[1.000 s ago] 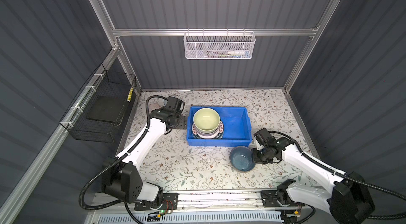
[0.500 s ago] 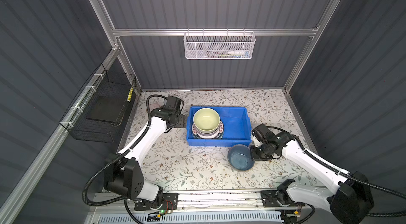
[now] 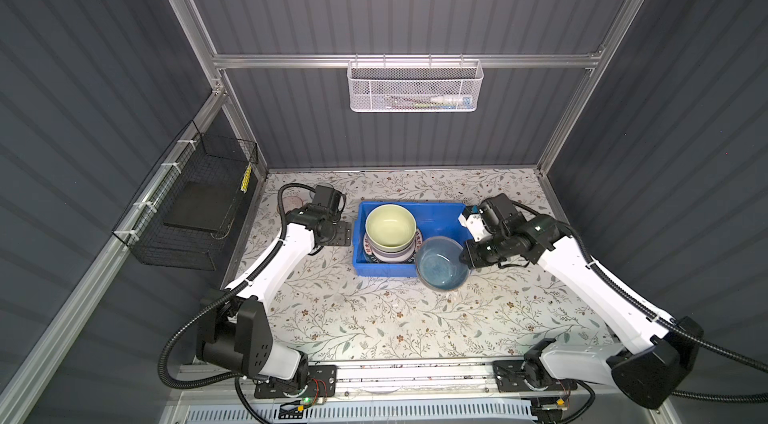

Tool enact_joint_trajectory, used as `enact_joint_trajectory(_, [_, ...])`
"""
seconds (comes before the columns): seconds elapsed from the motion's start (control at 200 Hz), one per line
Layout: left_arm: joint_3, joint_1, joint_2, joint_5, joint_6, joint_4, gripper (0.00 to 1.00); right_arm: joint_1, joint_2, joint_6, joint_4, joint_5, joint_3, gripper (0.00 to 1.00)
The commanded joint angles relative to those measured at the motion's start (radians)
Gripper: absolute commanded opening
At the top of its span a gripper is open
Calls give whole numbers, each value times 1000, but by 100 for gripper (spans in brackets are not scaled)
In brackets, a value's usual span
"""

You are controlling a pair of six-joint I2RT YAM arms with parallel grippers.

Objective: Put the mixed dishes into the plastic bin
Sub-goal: 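Lift the dark blue bowl with the right gripper and carry it over the bin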

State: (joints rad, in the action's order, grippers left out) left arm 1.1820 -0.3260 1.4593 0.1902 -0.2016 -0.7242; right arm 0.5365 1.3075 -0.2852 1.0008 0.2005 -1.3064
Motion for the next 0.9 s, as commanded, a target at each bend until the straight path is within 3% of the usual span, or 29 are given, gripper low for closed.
enact_joint_trajectory(0.0, [-21, 5, -51, -20, 17, 17, 85, 2, 68, 42, -10, 28, -150, 0])
enact_joint_trajectory(0.38, [-101, 6, -166, -6, 41, 17, 86, 1, 350, 61, 22, 15, -500, 0])
enact_joint_trajectory(0.896, [-157, 7, -233, 20, 47, 49, 87, 22, 638, 18, -10, 50, -741, 0])
